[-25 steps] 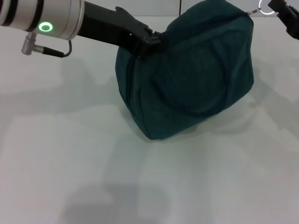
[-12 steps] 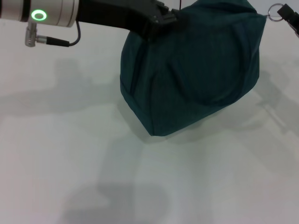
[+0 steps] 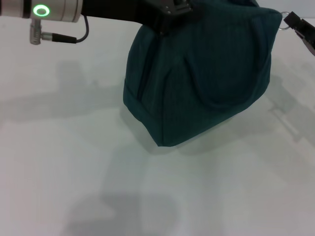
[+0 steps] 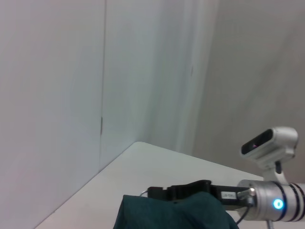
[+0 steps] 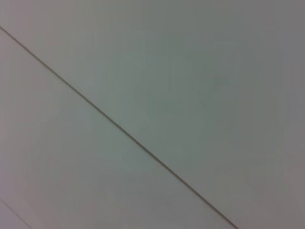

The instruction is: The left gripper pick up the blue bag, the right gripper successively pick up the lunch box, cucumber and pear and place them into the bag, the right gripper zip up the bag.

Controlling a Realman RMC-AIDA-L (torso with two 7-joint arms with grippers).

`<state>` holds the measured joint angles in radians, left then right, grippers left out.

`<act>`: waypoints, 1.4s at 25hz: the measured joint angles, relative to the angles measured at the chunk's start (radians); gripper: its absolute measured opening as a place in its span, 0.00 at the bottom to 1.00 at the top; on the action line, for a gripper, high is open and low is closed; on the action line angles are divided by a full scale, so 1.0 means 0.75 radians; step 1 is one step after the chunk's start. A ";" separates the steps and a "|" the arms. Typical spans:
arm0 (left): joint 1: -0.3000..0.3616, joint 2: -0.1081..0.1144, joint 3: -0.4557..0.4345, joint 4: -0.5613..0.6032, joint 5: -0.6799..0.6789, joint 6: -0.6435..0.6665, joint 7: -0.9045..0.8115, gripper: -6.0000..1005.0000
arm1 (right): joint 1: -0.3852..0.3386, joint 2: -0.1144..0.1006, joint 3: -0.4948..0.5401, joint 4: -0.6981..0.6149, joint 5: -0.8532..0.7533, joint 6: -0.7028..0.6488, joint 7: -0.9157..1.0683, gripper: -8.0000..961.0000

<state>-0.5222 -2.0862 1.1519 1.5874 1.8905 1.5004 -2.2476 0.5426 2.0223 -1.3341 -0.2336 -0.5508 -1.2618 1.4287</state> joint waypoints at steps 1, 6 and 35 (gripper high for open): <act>-0.002 0.000 0.000 -0.011 0.001 -0.008 0.000 0.05 | 0.000 -0.002 0.000 0.000 0.000 -0.008 -0.003 0.16; -0.018 0.002 -0.001 -0.060 0.008 -0.035 0.000 0.05 | 0.000 -0.010 -0.017 -0.012 -0.010 -0.022 -0.009 0.16; -0.083 -0.002 0.043 -0.644 -0.065 -0.329 0.430 0.10 | -0.170 -0.089 0.116 -0.030 -0.011 -0.190 -0.010 0.92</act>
<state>-0.5842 -2.0875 1.1844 1.1041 1.8414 1.2539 -1.9248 0.4149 1.9556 -1.2471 -0.2560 -0.5594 -1.4044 1.4212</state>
